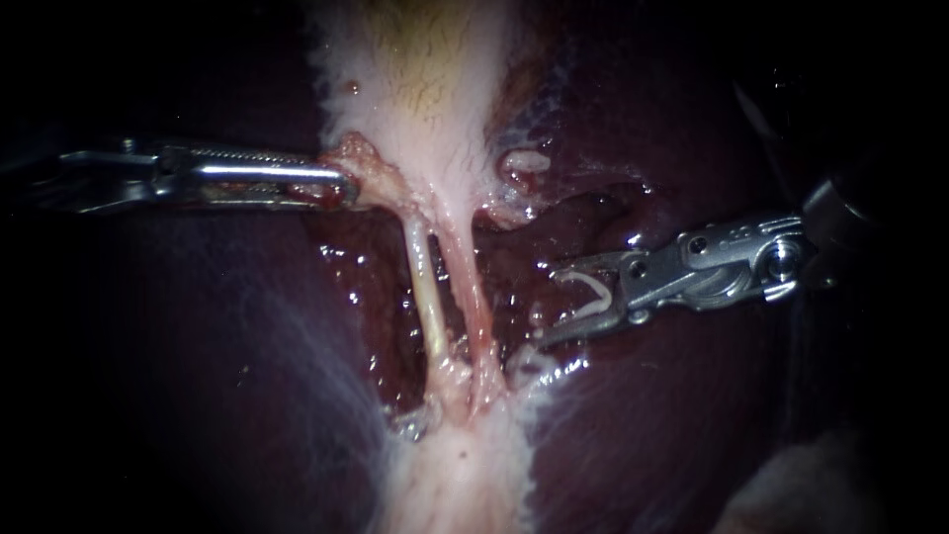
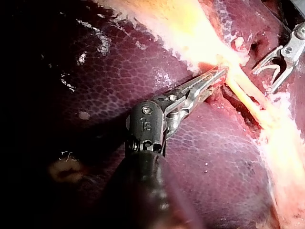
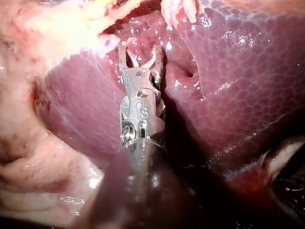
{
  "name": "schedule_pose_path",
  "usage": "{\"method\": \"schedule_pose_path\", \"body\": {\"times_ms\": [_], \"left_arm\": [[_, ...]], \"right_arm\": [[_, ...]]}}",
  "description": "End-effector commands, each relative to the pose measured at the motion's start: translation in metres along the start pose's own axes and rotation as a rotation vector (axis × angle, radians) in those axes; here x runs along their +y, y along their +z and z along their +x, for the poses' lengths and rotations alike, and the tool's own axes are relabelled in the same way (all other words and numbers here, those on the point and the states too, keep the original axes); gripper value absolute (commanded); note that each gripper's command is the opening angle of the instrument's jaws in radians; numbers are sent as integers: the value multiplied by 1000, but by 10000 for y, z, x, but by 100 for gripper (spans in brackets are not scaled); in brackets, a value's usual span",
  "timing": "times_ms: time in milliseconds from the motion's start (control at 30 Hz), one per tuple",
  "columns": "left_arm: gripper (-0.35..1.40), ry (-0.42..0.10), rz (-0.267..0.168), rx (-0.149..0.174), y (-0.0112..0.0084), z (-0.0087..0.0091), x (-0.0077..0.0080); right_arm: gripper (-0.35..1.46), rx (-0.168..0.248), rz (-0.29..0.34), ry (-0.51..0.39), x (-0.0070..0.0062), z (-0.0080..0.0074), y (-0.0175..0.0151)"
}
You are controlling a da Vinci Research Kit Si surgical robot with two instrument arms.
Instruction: Clipping first clip left tube
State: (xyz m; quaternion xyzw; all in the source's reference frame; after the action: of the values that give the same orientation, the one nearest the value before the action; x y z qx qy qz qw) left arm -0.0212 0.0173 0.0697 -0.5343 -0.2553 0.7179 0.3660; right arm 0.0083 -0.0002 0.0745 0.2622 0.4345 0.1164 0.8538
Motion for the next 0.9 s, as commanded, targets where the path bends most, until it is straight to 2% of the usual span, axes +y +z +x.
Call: {"method": "schedule_pose_path", "body": {"times_ms": [33,133,333,767,900], "left_arm": [[-35,0,0,0,0,-1,-1],[-35,0,0,0,1,-2,-3],[-35,1,-1,0,0,-2,-5],[-35,1,2,0,0,-2,-5],[-35,1,2,0,0,-2,-5]], "right_arm": [[45,0,0,0,0,0,-1],[45,0,2,2,-1,3,-5],[45,0,3,11,-7,18,-16],[45,37,16,17,-25,43,-27],[45,52,30,15,-35,49,-25]]}}
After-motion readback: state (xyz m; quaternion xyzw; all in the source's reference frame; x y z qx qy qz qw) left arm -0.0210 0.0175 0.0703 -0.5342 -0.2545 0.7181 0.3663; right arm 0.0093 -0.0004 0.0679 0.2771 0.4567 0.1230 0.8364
